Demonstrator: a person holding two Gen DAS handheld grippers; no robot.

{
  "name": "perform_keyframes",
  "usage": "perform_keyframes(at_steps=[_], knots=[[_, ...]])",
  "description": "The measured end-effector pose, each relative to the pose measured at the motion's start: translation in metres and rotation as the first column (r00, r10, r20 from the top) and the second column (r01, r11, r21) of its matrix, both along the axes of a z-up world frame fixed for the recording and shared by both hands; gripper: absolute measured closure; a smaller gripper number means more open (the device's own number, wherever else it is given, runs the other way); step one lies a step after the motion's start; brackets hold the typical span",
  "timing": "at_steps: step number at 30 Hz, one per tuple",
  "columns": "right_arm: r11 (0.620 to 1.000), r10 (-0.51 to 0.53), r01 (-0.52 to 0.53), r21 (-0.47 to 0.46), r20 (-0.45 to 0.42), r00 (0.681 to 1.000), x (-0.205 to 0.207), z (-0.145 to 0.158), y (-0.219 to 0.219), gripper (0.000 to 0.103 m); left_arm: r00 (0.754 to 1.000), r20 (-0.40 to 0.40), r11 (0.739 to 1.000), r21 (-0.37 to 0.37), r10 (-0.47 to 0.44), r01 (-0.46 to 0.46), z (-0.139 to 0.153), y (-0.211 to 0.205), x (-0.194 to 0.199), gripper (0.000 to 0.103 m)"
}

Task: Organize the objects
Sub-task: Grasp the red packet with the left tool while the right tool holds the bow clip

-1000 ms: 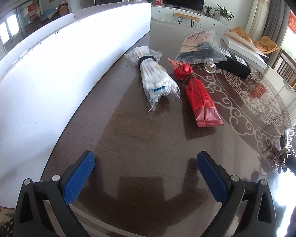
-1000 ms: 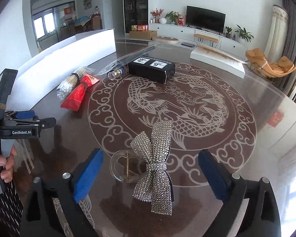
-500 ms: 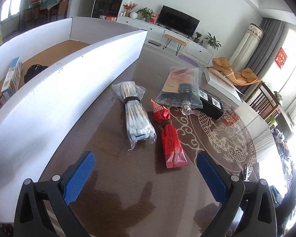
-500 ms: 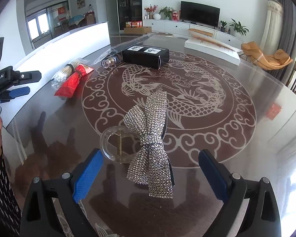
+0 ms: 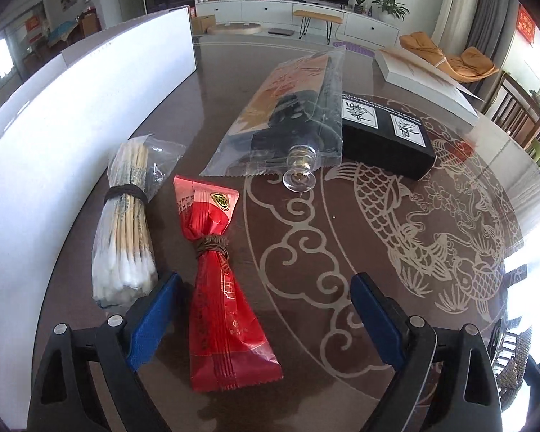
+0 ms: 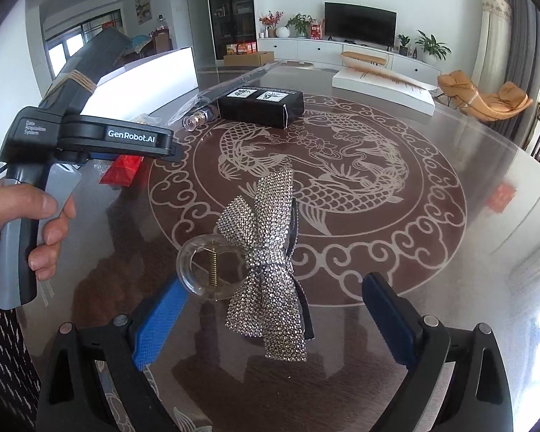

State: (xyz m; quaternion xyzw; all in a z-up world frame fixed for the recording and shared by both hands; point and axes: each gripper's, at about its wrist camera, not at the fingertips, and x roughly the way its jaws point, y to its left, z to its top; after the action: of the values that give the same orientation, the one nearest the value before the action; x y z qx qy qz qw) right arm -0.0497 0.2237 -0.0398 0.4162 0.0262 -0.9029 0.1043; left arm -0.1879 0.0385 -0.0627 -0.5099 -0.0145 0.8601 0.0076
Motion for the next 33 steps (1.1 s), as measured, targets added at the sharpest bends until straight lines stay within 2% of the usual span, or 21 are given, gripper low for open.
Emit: perform_keyframes(at_steps=[1, 2, 3, 4, 5, 6, 9, 13, 14, 15, 16, 17, 18, 20, 22, 23, 25, 26, 27, 29, 33], knots=[[1.000, 0.000, 0.000, -0.002, 0.000, 1.000, 0.000, 0.000, 0.000, 0.006, 1.000, -0.022, 1.000, -0.012, 0.000, 0.000, 0.000, 0.000, 0.000, 0.009], [1.000, 0.000, 0.000, -0.003, 0.001, 1.000, -0.001, 0.000, 0.000, 0.006, 1.000, -0.029, 1.000, -0.013, -0.008, 0.008, 0.000, -0.001, -0.001, 0.019], [1.000, 0.000, 0.000, -0.004, 0.003, 1.000, -0.001, 0.000, 0.000, 0.006, 0.999, -0.047, 0.999, -0.035, -0.019, 0.018, 0.001, -0.001, 0.000, 0.040], [1.000, 0.000, 0.000, -0.004, 0.007, 1.000, -0.002, -0.001, 0.000, 0.006, 0.997, -0.071, 0.998, -0.041, -0.040, 0.038, 0.003, -0.001, 0.002, 0.054], [1.000, 0.000, 0.000, -0.003, 0.011, 1.000, -0.002, -0.001, 0.000, 0.006, 0.995, -0.080, 0.998, -0.044, -0.057, 0.053, 0.004, -0.002, 0.004, 0.080], [1.000, 0.000, 0.000, -0.002, 0.014, 1.000, -0.003, -0.002, -0.001, 0.006, 0.994, -0.082, 0.997, -0.039, -0.071, 0.068, 0.005, -0.003, 0.007, 0.083], [1.000, -0.001, 0.001, 0.003, 0.018, 1.000, -0.003, -0.002, -0.001, 0.006, 0.991, -0.082, 0.995, 0.004, -0.103, 0.103, 0.007, -0.009, 0.030, 0.083], [1.000, 0.004, -0.004, 0.002, 0.027, 1.000, -0.005, -0.004, -0.001, 0.006, 0.979, -0.036, 0.969, 0.141, -0.199, 0.202, 0.009, -0.018, 0.071, 0.080], [1.000, 0.009, -0.009, 0.004, 0.035, 0.999, -0.006, -0.005, -0.002, 0.006, 0.977, -0.036, 0.961, 0.178, -0.211, 0.214, 0.009, -0.022, 0.078, 0.073], [1.000, 0.015, -0.016, 0.007, 0.045, 0.999, -0.007, -0.006, -0.003, 0.006, 0.975, -0.042, 0.952, 0.211, -0.217, 0.221, 0.009, -0.026, 0.082, 0.061], [1.000, 0.021, -0.021, 0.012, 0.054, 0.998, -0.008, -0.008, -0.005, 0.006, 0.975, -0.051, 0.946, 0.235, -0.218, 0.224, 0.010, -0.029, 0.085, 0.054], [1.000, 0.024, -0.025, 0.019, 0.060, 0.998, -0.009, -0.009, -0.006, 0.006, 0.975, -0.058, 0.945, 0.240, -0.212, 0.220, 0.010, -0.031, 0.085, 0.044], [0.999, 0.024, -0.025, 0.025, 0.062, 0.998, -0.009, -0.009, -0.007, 0.006, 0.977, -0.060, 0.951, 0.225, -0.202, 0.211, 0.010, -0.030, 0.084, 0.040], [0.999, 0.030, -0.031, 0.013, 0.060, 0.998, -0.008, -0.009, -0.006, 0.006, 0.978, -0.056, 0.959, 0.192, -0.203, 0.210, 0.009, -0.025, 0.083, 0.040], [0.998, 0.054, -0.052, -0.034, 0.056, 0.997, -0.008, -0.006, -0.002, 0.006, 0.973, -0.055, 0.965, 0.126, -0.226, 0.231, 0.008, -0.017, 0.087, 0.040], [0.998, 0.052, -0.050, -0.039, 0.052, 0.997, -0.009, -0.004, -0.001, 0.006, 0.970, -0.056, 0.967, 0.085, -0.237, 0.242, 0.007, -0.011, 0.089, 0.042], [0.998, 0.054, -0.053, -0.039, 0.035, 0.998, -0.013, 0.002, 0.000, 0.006, 0.967, -0.070, 0.969, -0.006, -0.245, 0.246, 0.004, -0.004, 0.094, 0.056], [0.997, 0.065, -0.064, -0.047, 0.028, 0.997, -0.015, 0.005, 0.000, 0.006, 0.963, -0.084, 0.967, -0.037, -0.254, 0.252, 0.004, -0.003, 0.098, 0.069], [0.995, 0.085, -0.084, -0.060, 0.029, 0.996, -0.018, 0.007, -0.002, 0.012, 0.958, -0.095, 0.963, -0.023, -0.270, 0.269, 0.004, -0.003, 0.100, 0.081], [0.989, 0.128, -0.124, -0.076, 0.057, 0.990, -0.025, 0.006, -0.007, 0.043, 0.959, -0.098, 0.964, -0.007, -0.266, 0.266, 0.005, -0.008, 0.102, 0.084], [0.990, 0.120, -0.115, -0.079, 0.068, 0.990, -0.023, 0.018, -0.014, 0.048, 0.972, -0.113, 0.963, 0.155, -0.206, 0.222, 0.013, -0.034, 0.108, 0.086]])
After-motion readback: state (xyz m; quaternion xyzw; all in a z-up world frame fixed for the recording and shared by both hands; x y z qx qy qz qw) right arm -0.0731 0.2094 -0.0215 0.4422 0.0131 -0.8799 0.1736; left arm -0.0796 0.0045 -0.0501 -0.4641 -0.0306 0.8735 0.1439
